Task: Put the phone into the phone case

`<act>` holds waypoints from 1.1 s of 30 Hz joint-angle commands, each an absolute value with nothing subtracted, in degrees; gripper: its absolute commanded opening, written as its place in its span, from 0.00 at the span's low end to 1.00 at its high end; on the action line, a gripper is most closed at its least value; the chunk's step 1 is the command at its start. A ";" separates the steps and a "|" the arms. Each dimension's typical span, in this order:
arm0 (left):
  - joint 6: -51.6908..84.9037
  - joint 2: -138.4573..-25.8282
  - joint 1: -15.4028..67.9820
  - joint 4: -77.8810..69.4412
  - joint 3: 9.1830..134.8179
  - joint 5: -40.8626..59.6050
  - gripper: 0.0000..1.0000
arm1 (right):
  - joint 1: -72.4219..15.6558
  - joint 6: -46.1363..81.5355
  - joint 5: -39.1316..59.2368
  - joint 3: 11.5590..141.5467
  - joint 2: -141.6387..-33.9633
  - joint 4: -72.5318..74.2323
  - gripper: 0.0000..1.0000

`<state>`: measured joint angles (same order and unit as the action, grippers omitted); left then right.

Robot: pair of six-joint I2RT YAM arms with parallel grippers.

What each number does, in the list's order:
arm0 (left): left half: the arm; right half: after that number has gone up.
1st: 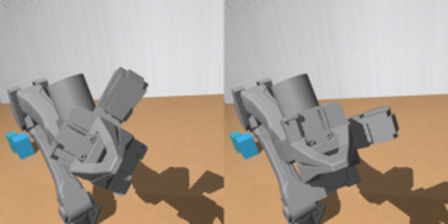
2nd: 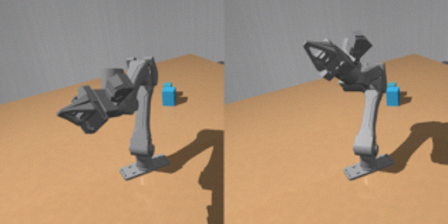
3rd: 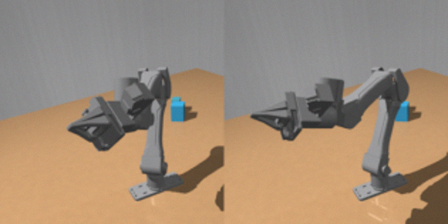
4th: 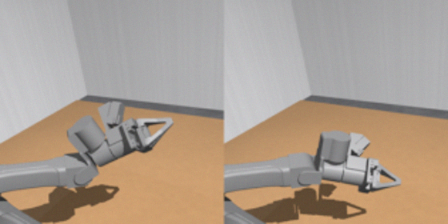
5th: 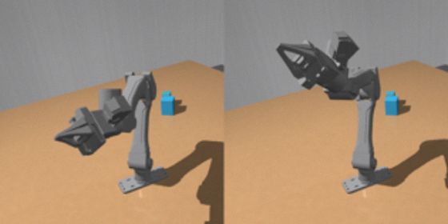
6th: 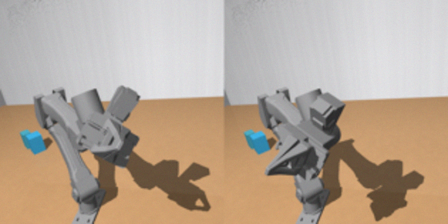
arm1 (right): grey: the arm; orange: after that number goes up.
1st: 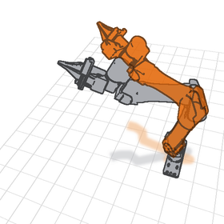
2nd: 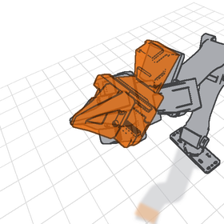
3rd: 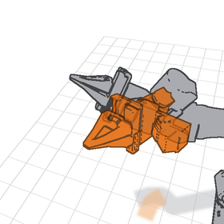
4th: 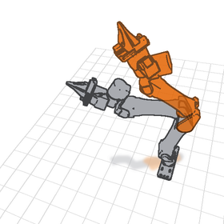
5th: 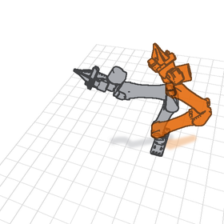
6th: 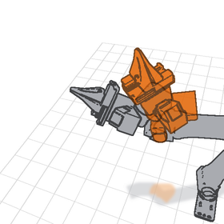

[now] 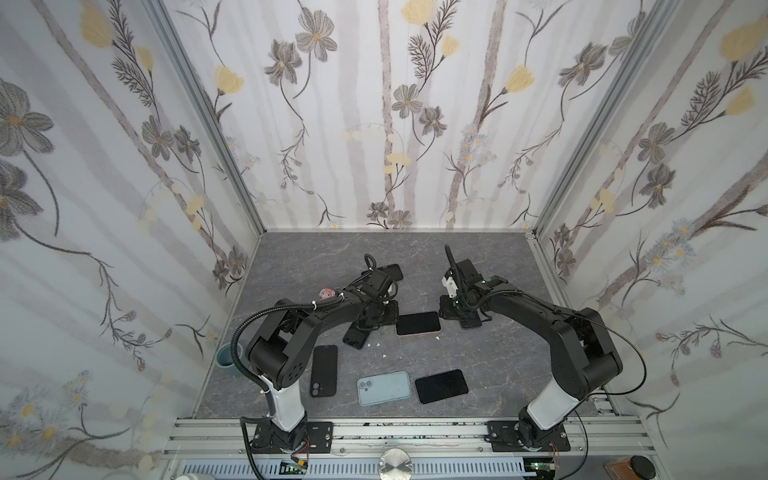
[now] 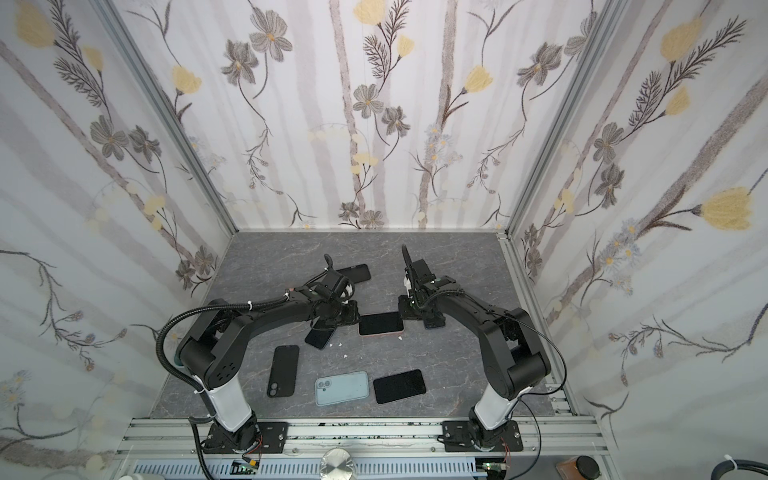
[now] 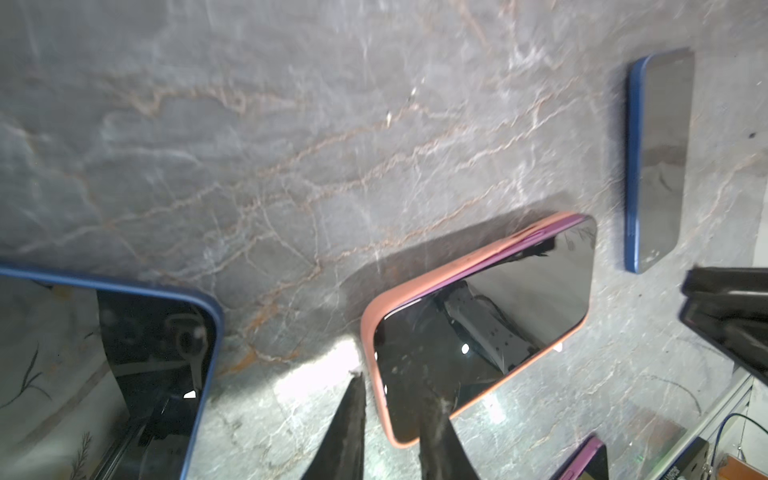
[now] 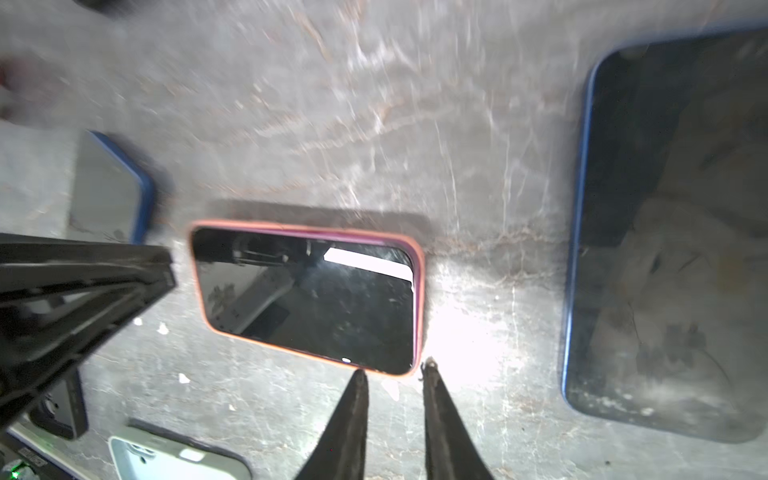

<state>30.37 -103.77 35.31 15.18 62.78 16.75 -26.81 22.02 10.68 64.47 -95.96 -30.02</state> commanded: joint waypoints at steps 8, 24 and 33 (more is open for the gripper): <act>31.97 -106.49 35.22 13.30 61.66 18.96 0.23 | -25.75 25.14 14.84 60.74 -98.79 -24.69 0.33; 29.95 -110.41 35.28 14.61 65.33 20.22 0.24 | -34.45 36.46 20.20 48.94 -91.79 -13.17 0.28; 27.66 -110.67 35.00 16.34 67.01 18.88 0.25 | -39.27 39.88 17.40 48.00 -89.00 -14.65 0.30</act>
<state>28.71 -110.41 34.89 12.80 66.65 18.02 -39.20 38.57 17.50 47.90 -90.02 -20.34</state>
